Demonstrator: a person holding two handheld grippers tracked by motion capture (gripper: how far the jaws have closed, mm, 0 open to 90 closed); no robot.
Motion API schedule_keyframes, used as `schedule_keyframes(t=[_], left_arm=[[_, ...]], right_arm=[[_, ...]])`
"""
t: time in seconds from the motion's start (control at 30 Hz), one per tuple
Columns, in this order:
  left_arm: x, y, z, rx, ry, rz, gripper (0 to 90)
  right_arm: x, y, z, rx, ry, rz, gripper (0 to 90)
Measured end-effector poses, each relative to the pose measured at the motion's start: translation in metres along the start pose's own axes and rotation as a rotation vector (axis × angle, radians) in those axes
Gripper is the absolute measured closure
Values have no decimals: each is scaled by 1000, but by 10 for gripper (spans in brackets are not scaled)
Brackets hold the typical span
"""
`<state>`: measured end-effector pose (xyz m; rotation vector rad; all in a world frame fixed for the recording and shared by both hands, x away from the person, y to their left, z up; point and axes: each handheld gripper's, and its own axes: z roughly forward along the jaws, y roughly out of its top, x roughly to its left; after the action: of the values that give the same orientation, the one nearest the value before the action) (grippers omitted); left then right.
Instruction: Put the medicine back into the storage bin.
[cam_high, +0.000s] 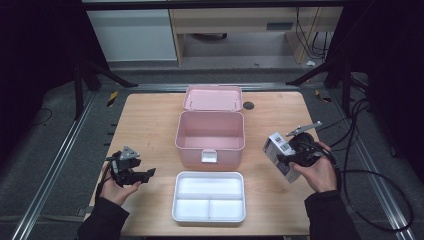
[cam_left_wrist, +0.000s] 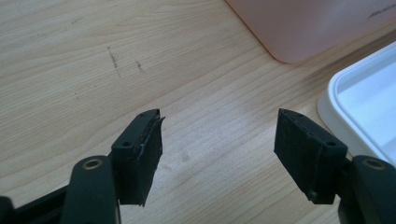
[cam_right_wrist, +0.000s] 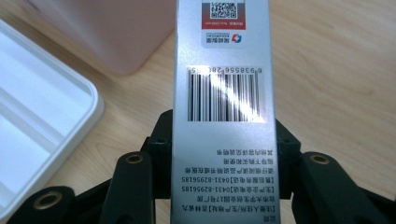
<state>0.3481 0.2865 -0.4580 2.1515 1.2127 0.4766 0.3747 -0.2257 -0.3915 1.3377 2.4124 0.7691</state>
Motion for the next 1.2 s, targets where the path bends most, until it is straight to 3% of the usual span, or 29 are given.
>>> schedule_keyframes(t=[0.37,0.7,0.9,1.2], left_arm=[[-1,-2,5,15,-8,6,324],[-1,-1,4,11,-8,2,331],[1,-1,4,6,-7,-2,334],[1,-2,4,3,-8,-5,336]], right_arm=[[-2,41,-31,-115,-4,-9,558],[12,90,-43,-164,24,-75,558],[24,124,-37,-185,49,-120,558],[41,162,-8,-180,96,-169,558]])
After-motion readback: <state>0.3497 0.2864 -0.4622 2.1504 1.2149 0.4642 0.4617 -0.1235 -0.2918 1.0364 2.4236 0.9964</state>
